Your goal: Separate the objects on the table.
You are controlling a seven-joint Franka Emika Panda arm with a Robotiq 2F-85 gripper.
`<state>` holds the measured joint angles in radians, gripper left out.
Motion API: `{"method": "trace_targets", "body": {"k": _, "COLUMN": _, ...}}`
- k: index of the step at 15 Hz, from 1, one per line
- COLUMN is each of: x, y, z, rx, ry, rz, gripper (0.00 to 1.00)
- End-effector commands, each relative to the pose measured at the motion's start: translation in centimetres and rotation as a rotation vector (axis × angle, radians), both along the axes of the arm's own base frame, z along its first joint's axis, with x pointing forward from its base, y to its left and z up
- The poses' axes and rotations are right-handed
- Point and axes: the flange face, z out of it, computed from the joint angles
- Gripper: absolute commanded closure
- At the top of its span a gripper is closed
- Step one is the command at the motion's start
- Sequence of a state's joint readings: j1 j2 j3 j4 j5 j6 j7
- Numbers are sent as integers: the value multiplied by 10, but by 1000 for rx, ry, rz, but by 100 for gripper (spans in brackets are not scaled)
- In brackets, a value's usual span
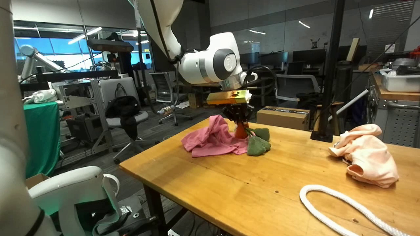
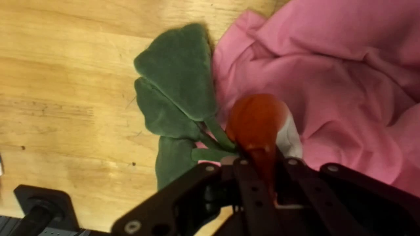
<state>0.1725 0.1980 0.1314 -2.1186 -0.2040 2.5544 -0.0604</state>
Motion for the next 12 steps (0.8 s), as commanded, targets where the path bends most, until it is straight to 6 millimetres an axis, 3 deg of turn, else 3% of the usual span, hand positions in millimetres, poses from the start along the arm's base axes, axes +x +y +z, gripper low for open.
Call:
{"method": "trace_targets", "body": {"k": 1, "x": 6, "y": -7, "z": 18, "rx": -20, "ry": -109, "rz": -57, "gripper": 87}}
{"method": "trace_targets", "body": {"k": 12, "x": 52, "y": -40, "z": 3, "rx": -158, "ry": -247, "rz": -265, "gripper": 87}}
